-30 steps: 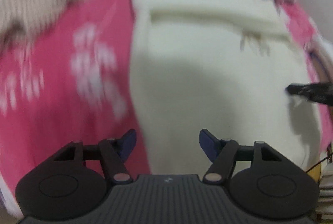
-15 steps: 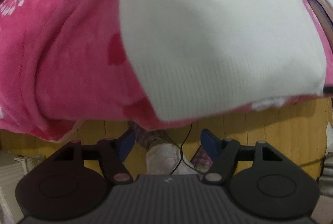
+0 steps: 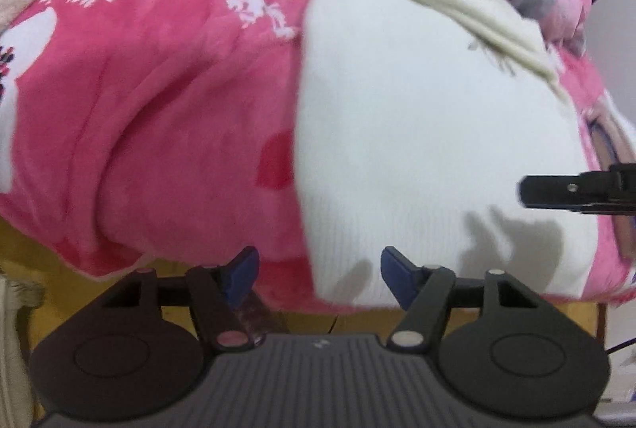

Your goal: Fold clothes

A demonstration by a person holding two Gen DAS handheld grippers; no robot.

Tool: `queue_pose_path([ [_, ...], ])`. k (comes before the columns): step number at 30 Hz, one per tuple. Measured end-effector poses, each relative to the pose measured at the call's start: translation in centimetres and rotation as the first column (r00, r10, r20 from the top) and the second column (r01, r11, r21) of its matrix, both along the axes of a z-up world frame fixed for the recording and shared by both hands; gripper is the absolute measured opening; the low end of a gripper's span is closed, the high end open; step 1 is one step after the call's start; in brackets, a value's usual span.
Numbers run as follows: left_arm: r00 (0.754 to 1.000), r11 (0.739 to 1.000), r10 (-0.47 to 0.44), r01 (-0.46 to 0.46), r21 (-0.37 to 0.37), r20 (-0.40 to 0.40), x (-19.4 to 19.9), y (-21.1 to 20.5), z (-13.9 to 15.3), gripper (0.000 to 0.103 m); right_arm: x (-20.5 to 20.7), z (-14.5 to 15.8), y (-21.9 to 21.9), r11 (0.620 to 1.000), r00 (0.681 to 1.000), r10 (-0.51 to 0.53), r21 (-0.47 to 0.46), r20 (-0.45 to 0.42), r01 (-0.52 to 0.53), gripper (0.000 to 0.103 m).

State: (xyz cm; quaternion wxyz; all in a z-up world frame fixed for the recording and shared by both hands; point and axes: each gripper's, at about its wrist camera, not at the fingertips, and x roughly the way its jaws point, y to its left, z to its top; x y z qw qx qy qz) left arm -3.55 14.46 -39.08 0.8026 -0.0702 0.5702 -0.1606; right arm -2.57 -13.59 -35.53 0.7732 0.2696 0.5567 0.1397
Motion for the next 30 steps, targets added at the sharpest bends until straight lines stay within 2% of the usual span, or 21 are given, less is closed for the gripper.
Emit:
queue_pose_path([
  [3,1.0,0.998,0.022,-0.021,-0.051,0.021,1.0,-0.3,-0.9,0.063,0.7,0.4,1.2,1.0,1.0,0.003,0.003,-0.013,-0.003,0.022],
  [5,0.999,0.996,0.053,-0.052,-0.071,0.014,1.6,-0.3,-1.5,0.047,1.1,0.6,1.6,1.0,1.0,0.008,-0.005,-0.023,-0.008,0.022],
  [6,0.997,0.994,0.07,-0.068,-0.085,0.015,1.6,-0.3,-1.5,0.044,1.3,0.6,1.7,1.0,1.0,0.009,-0.011,-0.027,-0.01,0.022],
  [8,0.997,0.992,0.07,-0.065,-0.112,0.04,1.7,-0.3,-1.1,0.021,1.8,1.0,1.9,1.0,1.0,0.011,-0.021,-0.025,-0.012,0.023],
  [9,0.997,0.992,0.055,-0.047,-0.117,0.059,1.7,-0.5,-0.7,0.02,2.2,1.3,1.9,1.0,1.0,0.014,-0.02,-0.014,-0.014,0.023],
  [12,0.993,0.994,-0.021,0.034,-0.106,0.116,0.8,-1.9,0.6,0.02,3.8,1.9,2.4,0.999,0.999,0.036,-0.007,0.026,-0.036,0.026],
  [14,0.987,0.992,-0.075,0.089,-0.094,0.144,0.4,-3.0,1.0,0.02,6.0,1.7,3.7,0.996,0.995,0.092,-0.001,0.041,-0.092,0.041],
  [16,0.975,0.986,-0.136,0.151,-0.076,0.175,0.2,-4.1,1.1,0.02,7.9,1.2,5.4,0.987,0.986,0.162,-0.01,0.036,-0.162,0.046],
  [19,0.972,0.983,-0.152,0.168,-0.08,0.177,0.0,-4.3,1.2,0.02,10.7,-0.2,8.4,0.962,0.962,0.273,-0.016,-0.016,-0.273,0.049],
  [21,0.973,0.982,-0.153,0.17,-0.087,0.175,-0.1,-4.2,1.2,0.022,11.7,-1.8,9.9,0.943,0.942,0.323,-0.054,-0.086,-0.328,0.044],
  [22,0.973,0.981,-0.154,0.171,-0.091,0.173,-0.1,-4.2,1.3,0.025,11.8,-2.4,10.0,0.941,0.94,0.323,-0.066,-0.109,-0.331,0.02],
  [23,0.973,0.98,-0.155,0.172,-0.095,0.172,-0.2,-4.2,1.3,0.029,11.6,-2.6,9.5,0.952,0.948,0.297,-0.041,-0.115,-0.304,0.009],
  [24,0.973,0.98,-0.155,0.174,-0.098,0.171,-0.2,-4.1,1.3,0.031,11.5,-2.8,9.0,0.961,0.955,0.272,-0.017,-0.121,-0.276,0.009],
  [26,0.975,0.98,-0.148,0.168,-0.109,0.166,-0.3,-3.9,1.4,0.045,11.3,-3.1,8.0,0.975,0.966,0.221,0.03,-0.136,-0.219,0.009],
  [28,0.981,0.982,-0.118,0.139,-0.128,0.155,-0.3,-3.1,1.7,0.051,11.1,-3.1,7.2,0.981,0.973,0.182,0.092,-0.142,-0.17,0.009],
  [30,0.986,0.982,-0.097,0.117,-0.149,0.135,0.0,-2.5,1.7,0.053,11.0,-3.0,7.1,0.98,0.977,0.162,0.142,-0.141,-0.142,0.009],
])
